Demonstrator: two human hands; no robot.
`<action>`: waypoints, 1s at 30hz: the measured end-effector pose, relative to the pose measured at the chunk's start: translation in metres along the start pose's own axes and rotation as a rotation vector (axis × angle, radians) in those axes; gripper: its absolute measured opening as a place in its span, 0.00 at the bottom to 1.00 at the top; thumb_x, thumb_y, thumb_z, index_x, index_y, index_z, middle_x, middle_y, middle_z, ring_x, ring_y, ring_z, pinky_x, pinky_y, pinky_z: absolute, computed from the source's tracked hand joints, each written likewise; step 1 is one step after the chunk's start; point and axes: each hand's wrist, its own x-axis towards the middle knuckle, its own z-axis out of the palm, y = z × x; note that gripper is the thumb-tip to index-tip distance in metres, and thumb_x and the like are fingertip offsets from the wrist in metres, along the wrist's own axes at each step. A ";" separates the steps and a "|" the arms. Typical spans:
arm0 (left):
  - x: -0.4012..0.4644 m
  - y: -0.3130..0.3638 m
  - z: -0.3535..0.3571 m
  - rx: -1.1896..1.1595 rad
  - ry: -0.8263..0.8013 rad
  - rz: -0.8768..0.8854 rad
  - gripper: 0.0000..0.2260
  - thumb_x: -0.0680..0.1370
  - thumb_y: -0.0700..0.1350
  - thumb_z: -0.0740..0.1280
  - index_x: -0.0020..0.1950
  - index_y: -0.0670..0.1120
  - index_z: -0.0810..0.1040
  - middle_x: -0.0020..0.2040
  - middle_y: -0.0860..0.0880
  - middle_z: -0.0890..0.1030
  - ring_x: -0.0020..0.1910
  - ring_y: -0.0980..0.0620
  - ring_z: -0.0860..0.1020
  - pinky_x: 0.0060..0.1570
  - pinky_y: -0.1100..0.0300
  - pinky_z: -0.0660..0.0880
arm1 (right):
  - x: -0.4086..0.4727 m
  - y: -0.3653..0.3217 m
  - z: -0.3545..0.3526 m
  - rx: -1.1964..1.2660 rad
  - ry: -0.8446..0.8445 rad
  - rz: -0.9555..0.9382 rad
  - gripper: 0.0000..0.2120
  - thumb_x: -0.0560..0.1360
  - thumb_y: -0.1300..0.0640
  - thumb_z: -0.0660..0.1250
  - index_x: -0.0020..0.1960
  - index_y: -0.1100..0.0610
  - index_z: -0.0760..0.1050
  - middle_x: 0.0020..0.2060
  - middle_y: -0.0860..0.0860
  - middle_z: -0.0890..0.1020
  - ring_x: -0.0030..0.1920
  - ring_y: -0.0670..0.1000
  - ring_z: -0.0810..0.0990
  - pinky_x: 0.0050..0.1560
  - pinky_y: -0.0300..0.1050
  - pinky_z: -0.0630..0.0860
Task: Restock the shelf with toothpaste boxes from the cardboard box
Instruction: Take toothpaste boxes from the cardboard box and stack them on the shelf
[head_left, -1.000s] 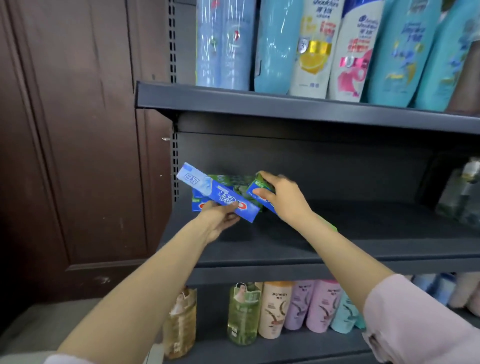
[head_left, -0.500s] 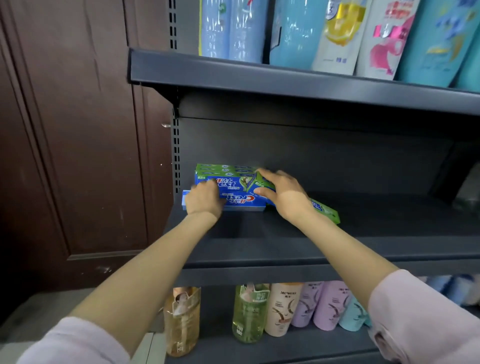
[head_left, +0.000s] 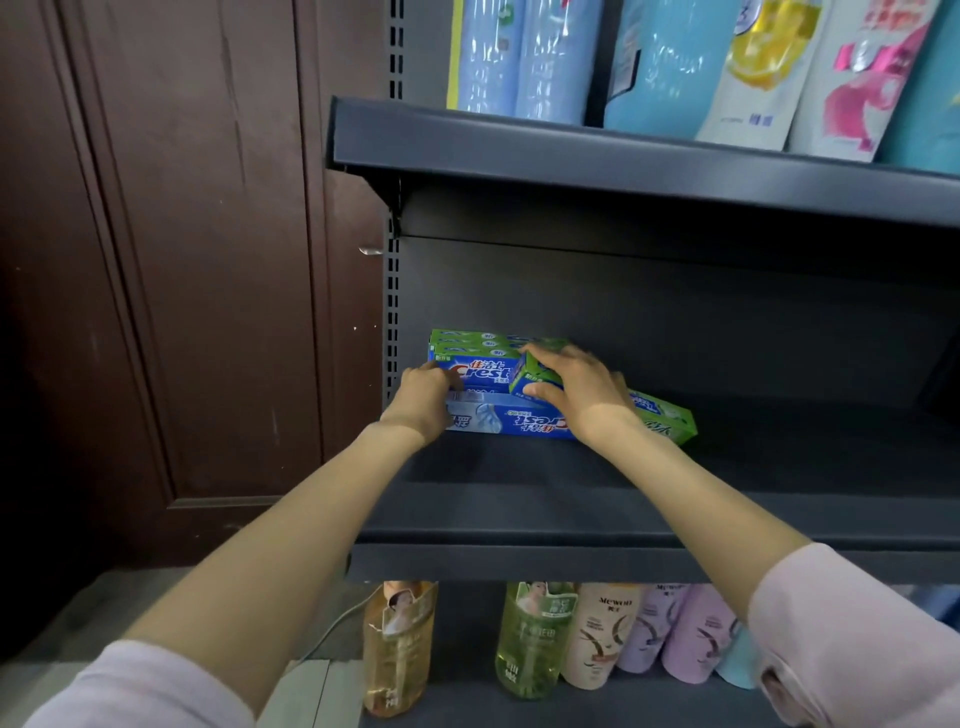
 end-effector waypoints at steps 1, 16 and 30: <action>0.001 0.000 0.000 0.015 -0.002 0.002 0.21 0.73 0.36 0.69 0.66 0.44 0.75 0.65 0.43 0.75 0.65 0.42 0.71 0.65 0.55 0.68 | 0.000 0.000 0.000 0.003 -0.003 0.002 0.26 0.79 0.47 0.59 0.75 0.44 0.56 0.73 0.52 0.64 0.73 0.55 0.61 0.69 0.56 0.61; -0.005 0.012 -0.003 -0.883 -0.028 -0.187 0.14 0.73 0.43 0.73 0.52 0.35 0.78 0.48 0.43 0.78 0.46 0.48 0.77 0.48 0.56 0.76 | -0.012 0.001 -0.003 0.047 -0.018 0.040 0.25 0.80 0.48 0.59 0.75 0.45 0.57 0.73 0.53 0.63 0.74 0.55 0.58 0.68 0.54 0.60; -0.013 0.042 0.000 -0.006 0.109 -0.242 0.15 0.75 0.48 0.68 0.55 0.40 0.74 0.51 0.43 0.81 0.51 0.43 0.80 0.46 0.57 0.75 | -0.015 0.001 -0.007 -0.008 -0.041 0.075 0.26 0.80 0.48 0.58 0.76 0.45 0.55 0.74 0.53 0.61 0.75 0.54 0.57 0.70 0.58 0.58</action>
